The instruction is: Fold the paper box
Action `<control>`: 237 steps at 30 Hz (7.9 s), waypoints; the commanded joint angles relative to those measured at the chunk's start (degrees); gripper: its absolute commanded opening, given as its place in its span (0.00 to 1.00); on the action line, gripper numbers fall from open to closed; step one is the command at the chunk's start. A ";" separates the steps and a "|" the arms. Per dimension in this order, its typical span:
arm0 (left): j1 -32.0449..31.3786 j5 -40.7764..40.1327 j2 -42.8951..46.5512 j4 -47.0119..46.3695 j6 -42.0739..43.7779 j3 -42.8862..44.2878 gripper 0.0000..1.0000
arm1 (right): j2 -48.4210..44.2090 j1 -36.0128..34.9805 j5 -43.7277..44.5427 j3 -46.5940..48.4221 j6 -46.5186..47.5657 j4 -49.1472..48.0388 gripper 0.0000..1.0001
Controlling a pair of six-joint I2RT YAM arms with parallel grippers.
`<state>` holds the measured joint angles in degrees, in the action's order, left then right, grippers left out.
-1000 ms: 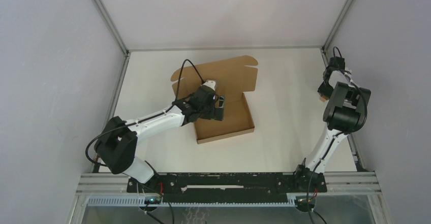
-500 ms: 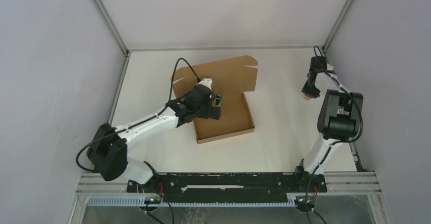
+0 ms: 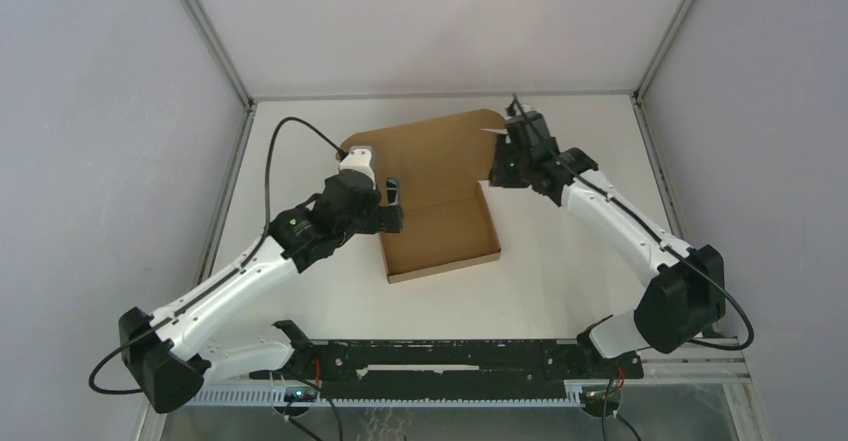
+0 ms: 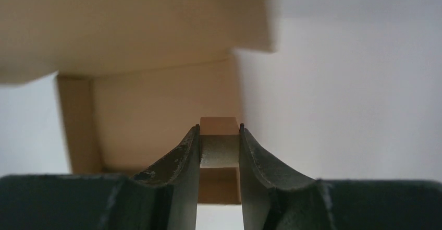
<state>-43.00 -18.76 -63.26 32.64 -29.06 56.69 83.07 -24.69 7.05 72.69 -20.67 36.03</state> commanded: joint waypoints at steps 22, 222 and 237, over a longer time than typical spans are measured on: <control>0.37 -6.09 15.47 8.82 -14.68 -9.07 0.99 | 7.69 -22.15 -2.81 0.81 1.35 -1.76 0.58; 34.52 36.63 -20.30 -11.10 33.01 25.00 0.96 | 12.08 13.56 -30.87 15.86 34.43 -14.51 0.76; 34.57 39.22 -23.40 -11.45 33.83 25.85 0.90 | 14.02 13.28 -29.65 16.15 35.38 -14.53 0.64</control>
<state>-8.82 18.50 -86.89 22.83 3.57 79.11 97.27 -11.33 -22.57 86.32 13.74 22.94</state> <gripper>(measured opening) 0.922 0.666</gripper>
